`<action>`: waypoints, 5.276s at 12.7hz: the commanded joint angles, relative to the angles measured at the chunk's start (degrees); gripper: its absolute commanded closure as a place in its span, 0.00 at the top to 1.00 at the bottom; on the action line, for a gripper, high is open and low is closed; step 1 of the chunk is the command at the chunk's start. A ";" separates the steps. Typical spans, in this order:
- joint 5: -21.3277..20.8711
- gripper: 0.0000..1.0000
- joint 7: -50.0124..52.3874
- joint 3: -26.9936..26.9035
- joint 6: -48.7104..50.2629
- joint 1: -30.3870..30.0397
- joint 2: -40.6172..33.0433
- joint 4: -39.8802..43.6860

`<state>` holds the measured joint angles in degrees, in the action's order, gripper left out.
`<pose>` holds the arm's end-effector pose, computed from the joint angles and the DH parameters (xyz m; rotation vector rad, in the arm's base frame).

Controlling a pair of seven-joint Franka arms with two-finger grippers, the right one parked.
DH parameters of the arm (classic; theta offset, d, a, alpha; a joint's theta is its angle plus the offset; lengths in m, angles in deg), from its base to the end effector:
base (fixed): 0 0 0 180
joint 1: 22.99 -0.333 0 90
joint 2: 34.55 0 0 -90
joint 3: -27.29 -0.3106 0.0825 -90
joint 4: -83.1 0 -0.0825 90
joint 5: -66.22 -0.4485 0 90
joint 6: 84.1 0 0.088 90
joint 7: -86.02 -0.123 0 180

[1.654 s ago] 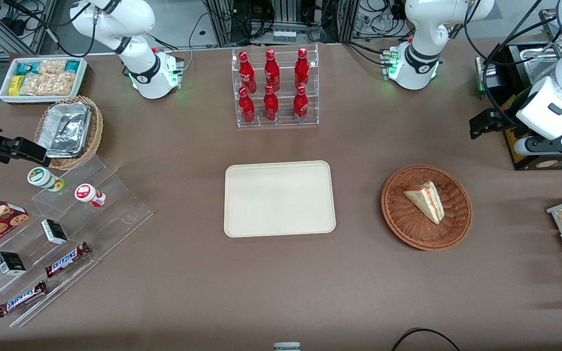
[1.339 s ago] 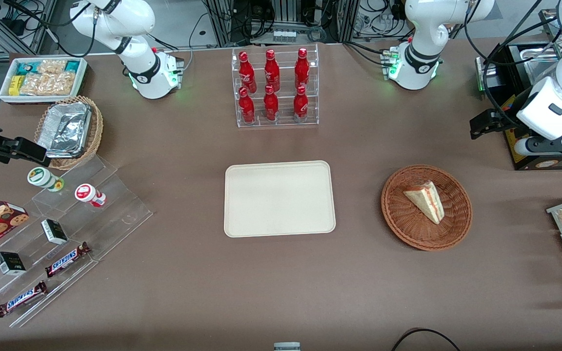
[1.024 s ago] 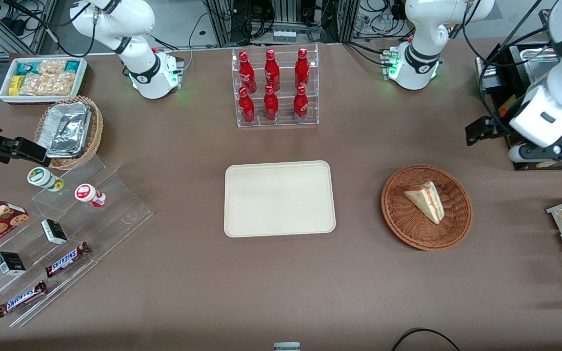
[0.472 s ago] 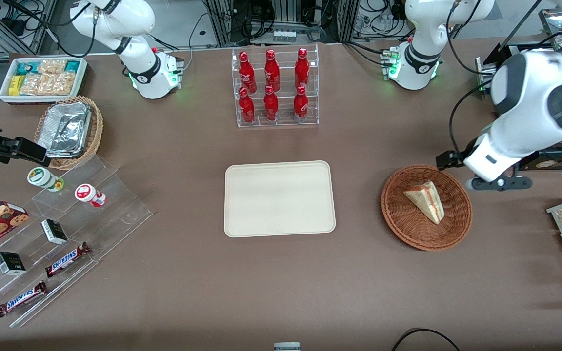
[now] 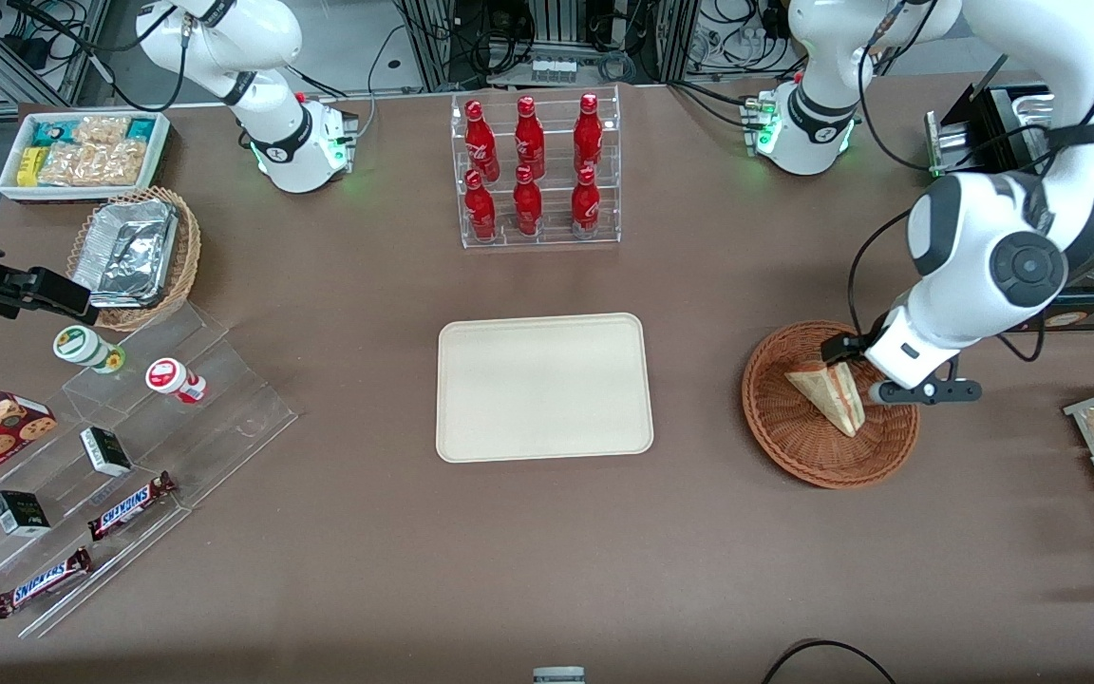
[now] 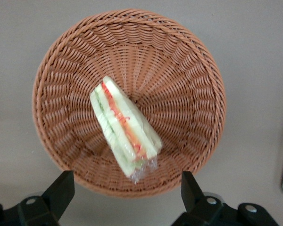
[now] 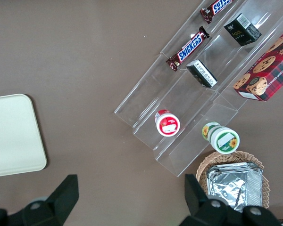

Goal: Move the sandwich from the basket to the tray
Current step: 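Lower the open left gripper around the wrapped sandwich and close it, then lift the sandwich and carry it with the left gripper over the tray, then lower the sandwich onto the tray and open the left gripper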

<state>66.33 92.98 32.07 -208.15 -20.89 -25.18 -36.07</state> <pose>0.6079 -0.0735 0.2819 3.1335 0.0049 -0.1239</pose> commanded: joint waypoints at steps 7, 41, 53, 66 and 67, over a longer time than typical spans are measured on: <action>1.47 1.00 39.38 -0.03 -6.98 -0.16 -0.93 -4.67; 1.12 0.00 34.97 6.99 11.11 0.81 1.62 7.98; -6.26 0.00 46.20 14.74 10.94 23.81 26.65 33.80; -10.75 0.00 60.53 13.95 10.32 30.87 38.89 45.34; -10.75 0.00 61.41 13.95 10.15 30.87 39.06 45.60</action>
<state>56.68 151.51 46.59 -198.64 8.90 12.77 6.96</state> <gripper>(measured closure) 0.841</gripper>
